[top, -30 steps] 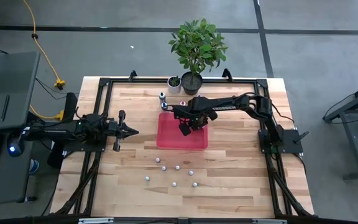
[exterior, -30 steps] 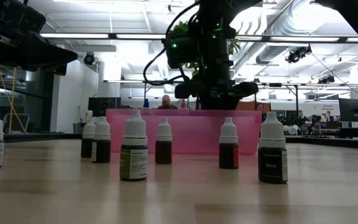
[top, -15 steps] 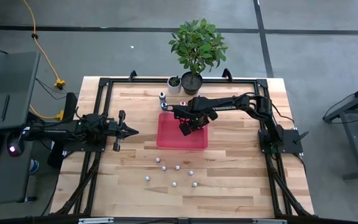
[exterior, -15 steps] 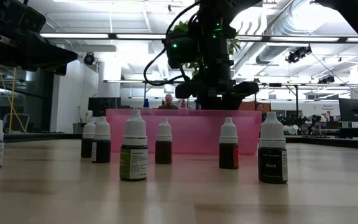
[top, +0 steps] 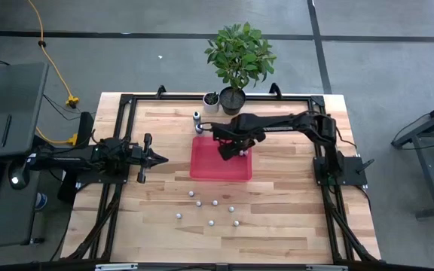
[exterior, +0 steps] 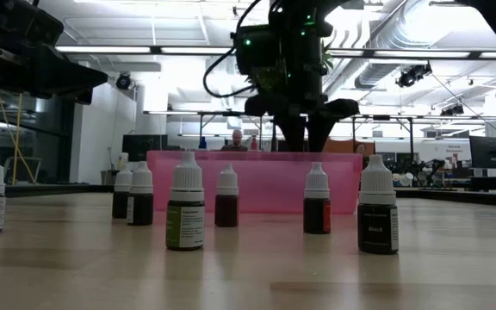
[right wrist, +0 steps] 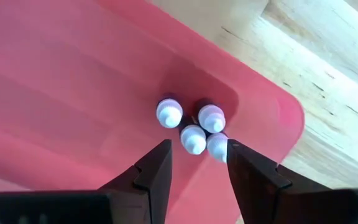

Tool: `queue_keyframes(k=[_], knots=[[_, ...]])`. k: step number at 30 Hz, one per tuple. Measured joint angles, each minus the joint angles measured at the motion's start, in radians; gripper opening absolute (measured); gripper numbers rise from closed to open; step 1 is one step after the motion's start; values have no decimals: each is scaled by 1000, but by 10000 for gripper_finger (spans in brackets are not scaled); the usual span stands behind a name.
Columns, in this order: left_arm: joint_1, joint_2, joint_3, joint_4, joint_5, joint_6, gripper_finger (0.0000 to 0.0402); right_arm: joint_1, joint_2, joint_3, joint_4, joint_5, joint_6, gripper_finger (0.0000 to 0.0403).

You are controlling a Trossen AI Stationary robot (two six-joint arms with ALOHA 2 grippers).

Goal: Pick & Place food coloring
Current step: Put the small black food coloring bottle into the pink container

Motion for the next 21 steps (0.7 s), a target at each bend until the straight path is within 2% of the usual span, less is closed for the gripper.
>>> queue_keyframes(k=[5, 21], knots=[[0, 0, 0, 0, 0, 0, 0, 19, -56, 0, 22, 0, 1, 143], [0, 0, 0, 0, 0, 0, 0, 197, -243, 0, 30, 8, -39, 142]])
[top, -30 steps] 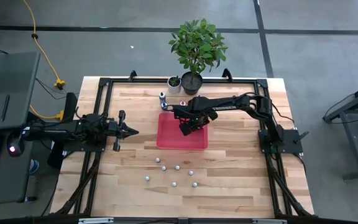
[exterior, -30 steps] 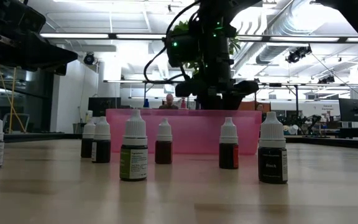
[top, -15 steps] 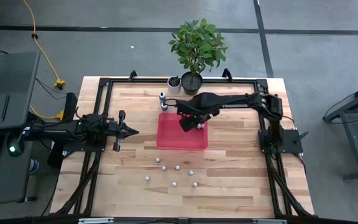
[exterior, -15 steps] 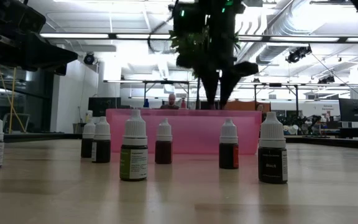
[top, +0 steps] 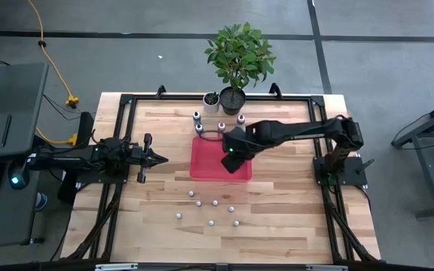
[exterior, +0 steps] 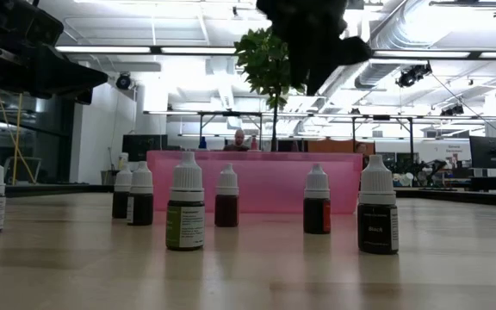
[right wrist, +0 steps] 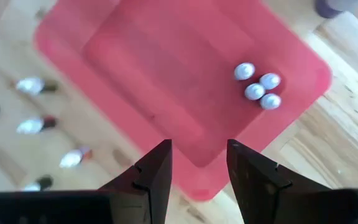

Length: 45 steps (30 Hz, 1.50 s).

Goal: Pick & Place food coloring
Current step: Put the small black food coloring bottle into the pink container

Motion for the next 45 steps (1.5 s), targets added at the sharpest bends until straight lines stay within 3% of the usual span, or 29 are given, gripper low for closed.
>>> queue_keyframes(k=[15, 26, 29, 36, 40, 45], knots=[[0, 0, 0, 0, 0, 0, 0, 252, -10, 0, -17, -13, -217, 142], [0, 0, 0, 0, 0, 0, 0, 332, 76, 0, 70, -220, -246, 142], [0, 0, 0, 0, 0, 0, 0, 348, 134, 52, 79, -238, -250, 142], [0, 0, 0, 0, 0, 0, 0, 391, 268, 225, -25, -145, -300, 142], [0, 0, 0, 0, 0, 0, 0, 415, 340, 301, -39, -143, -304, 142], [0, 0, 0, 0, 0, 0, 0, 437, 430, 355, -50, -170, -158, 142]])
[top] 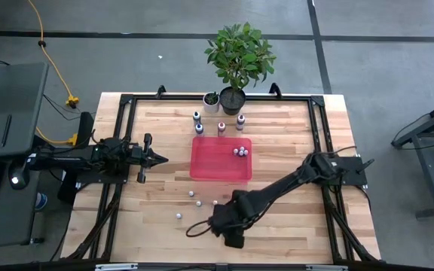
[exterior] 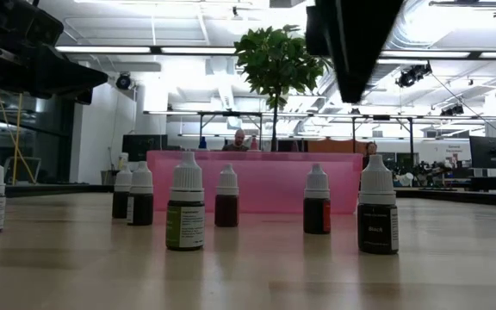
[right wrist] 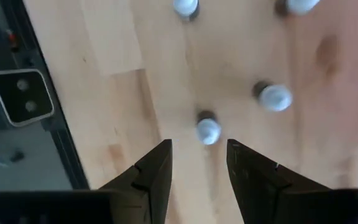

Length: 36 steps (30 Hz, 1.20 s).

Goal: Pick & Place food coloring
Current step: Put the small black food coloring bottle into the pink container

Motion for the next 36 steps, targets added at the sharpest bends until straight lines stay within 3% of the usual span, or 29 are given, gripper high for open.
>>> queue_keyframes(k=[4, 11, 16, 24, 36], knots=[[0, 0, 0, 0, 0, 0, 0, 3, 19, 7, -11, -25, 208, 142], [0, 0, 0, 0, 0, 0, 0, -21, 20, 6, -102, -41, 715, 142], [0, 0, 0, 0, 0, 0, 0, -28, 21, -6, -99, -76, 904, 142], [0, 0, 0, 0, 0, 0, 0, -35, 26, -49, -21, -71, 1006, 142], [0, 0, 0, 0, 0, 0, 0, -39, 86, -57, 40, -98, 1007, 142]])
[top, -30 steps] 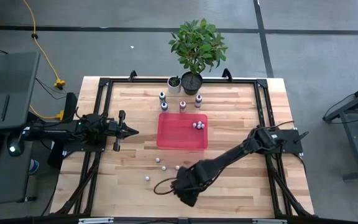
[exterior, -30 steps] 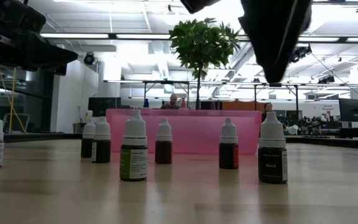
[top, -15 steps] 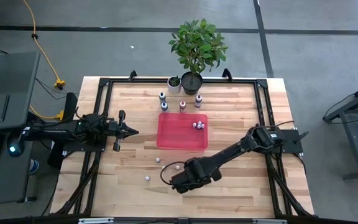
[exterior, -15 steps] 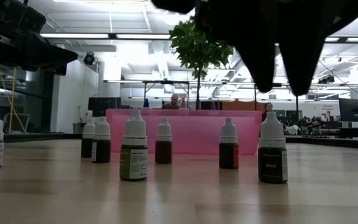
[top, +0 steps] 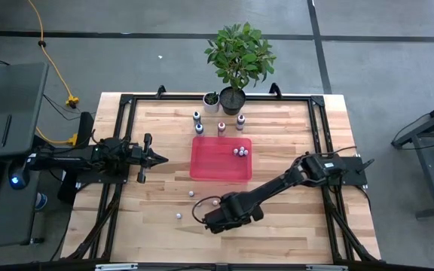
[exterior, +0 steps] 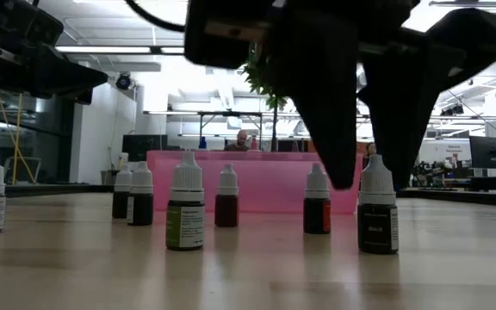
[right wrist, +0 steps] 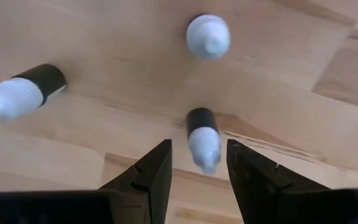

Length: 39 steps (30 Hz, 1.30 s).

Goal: Pick & Place food coloring
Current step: Put the small black food coloring bottle into the pink container

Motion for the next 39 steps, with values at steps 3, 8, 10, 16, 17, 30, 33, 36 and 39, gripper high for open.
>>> queue_keyframes(k=[3, 8, 10, 16, 17, 30, 33, 36, 39], knots=[[0, 0, 0, 0, 0, 0, 0, -1, 3, 0, 1, -2, 0, 142], [0, 0, 0, 0, 0, 0, 0, 0, 3, 0, -12, -3, -2, 141], [0, 0, 0, 0, 0, 0, 0, 0, 3, 0, -18, -3, -2, 141], [0, 0, 0, 0, 0, 0, 0, 0, 3, 0, -24, -2, -5, 141], [0, 0, 0, 0, 0, 0, 0, 0, 3, 0, -24, -1, -5, 141], [0, 0, 0, 0, 0, 0, 0, 0, 3, 0, -16, 9, -25, 64], [0, 0, 0, 0, 0, 0, 0, 0, 3, 0, -16, 2, -32, 47], [0, 0, 0, 0, 0, 0, 0, 0, 2, 0, -16, 2, -43, 43], [0, 0, 0, 0, 0, 0, 0, 0, 2, 2, -17, -4, -43, 49]])
